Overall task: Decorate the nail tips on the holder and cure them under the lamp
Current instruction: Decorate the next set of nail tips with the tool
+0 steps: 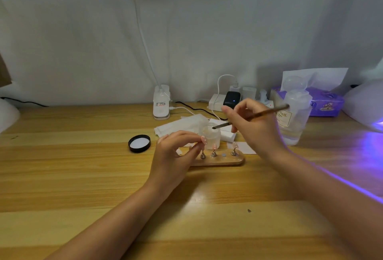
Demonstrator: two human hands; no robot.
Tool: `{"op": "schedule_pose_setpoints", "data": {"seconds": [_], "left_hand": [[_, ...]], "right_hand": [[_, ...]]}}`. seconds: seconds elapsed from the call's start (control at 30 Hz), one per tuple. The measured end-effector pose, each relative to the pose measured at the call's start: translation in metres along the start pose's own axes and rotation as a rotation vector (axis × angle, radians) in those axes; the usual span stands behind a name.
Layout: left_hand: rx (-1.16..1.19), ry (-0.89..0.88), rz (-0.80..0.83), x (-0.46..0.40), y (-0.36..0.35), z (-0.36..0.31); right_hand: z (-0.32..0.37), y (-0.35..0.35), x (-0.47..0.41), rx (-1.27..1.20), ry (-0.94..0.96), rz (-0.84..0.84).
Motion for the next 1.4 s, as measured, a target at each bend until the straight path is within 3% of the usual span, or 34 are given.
{"op": "schedule_pose_setpoints", "data": {"seconds": [0.23, 0.37, 0.47, 0.73, 1.07, 1.27, 1.4], "left_hand": [[-0.014, -0.056, -0.014, -0.002, 0.001, 0.003], [-0.011, -0.047, -0.010, -0.002, 0.001, 0.005], [-0.007, -0.033, -0.004, -0.002, 0.000, 0.006], [-0.024, -0.032, -0.001, -0.003, -0.001, 0.006], [-0.022, -0.019, 0.010, -0.002, -0.001, 0.008], [-0.017, 0.007, 0.016, 0.000, -0.001, 0.008], [-0.037, 0.028, 0.038, 0.000, -0.003, 0.008]], "right_hand": [[-0.004, -0.033, -0.035, 0.391, 0.013, 0.160], [-0.011, -0.054, -0.033, 0.488, 0.003, 0.270], [-0.014, -0.052, -0.033, 0.424, -0.036, 0.248], [-0.027, -0.009, -0.042, 0.144, -0.187, 0.001], [-0.047, 0.018, -0.032, 0.104, -0.314, -0.102], [-0.027, 0.035, -0.017, -0.005, -0.222, -0.212], [-0.012, 0.021, 0.022, -0.104, -0.081, -0.143]]}}
Point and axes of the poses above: each hand's wrist, its own x-axis away from the middle knuckle, its own y-axis out of the back of the hand, z = x × y, the point moved 9 cm from there along -x, towards the middle knuckle, and after that the axes turned 2 degrees about y, right-handed, at the moved point
